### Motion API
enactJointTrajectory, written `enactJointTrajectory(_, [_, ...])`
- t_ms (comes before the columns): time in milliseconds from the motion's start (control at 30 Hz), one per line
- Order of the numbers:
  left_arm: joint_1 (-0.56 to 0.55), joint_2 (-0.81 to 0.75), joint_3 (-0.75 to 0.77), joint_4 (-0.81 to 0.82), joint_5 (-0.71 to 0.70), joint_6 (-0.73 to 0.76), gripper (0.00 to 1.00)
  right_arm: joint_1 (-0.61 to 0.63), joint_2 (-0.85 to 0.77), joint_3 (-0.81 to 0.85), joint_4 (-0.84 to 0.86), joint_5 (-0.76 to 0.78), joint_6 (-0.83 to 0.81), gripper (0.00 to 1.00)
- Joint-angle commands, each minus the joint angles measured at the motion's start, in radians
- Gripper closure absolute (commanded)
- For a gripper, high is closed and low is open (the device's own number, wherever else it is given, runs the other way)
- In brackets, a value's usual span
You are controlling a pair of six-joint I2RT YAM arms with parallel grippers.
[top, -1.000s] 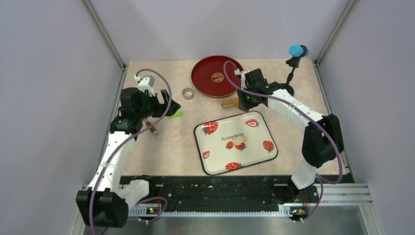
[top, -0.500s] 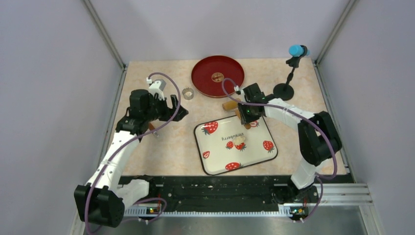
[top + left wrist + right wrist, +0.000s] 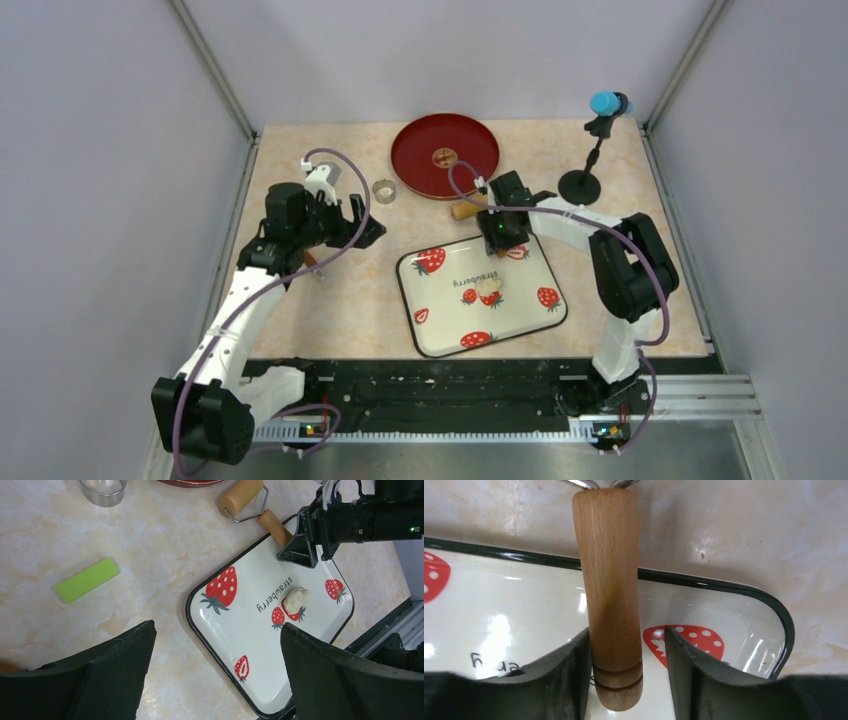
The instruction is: Roll out the dumpling wrappers from the dough
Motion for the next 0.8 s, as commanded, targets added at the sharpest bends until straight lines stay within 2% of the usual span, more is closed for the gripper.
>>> enactJointTrajectory(0, [-0.003,-0.015,0.002,0.065,0.020,0.023,0.01,0.012,0.023,0.027,0.012,0.012,0.003,0.65])
enactJointTrajectory(100, [-0.003,-0.009,0.004,0.088,0.020,0.022,0.01,0.012,0.016,0.030,0.014,0.008,0.002,0.96])
enactJointTrajectory(133, [-0.003,-0.006,0.004,0.094,0.020,0.023,0.01,0.012,0.013,0.034,0.013,0.007,-0.001,1.00])
enactJointTrajectory(433, [-0.034,0.028,0.022,0.067,0.035,0.151,0.01,0.012,-0.072,0.100,-0.034,-0.018,-0.015,1.00])
enactJointTrajectory(767, [-0.185,0.087,0.056,0.065,-0.068,0.342,0.01,0.016,-0.170,0.171,-0.108,-0.022,-0.013,1.00])
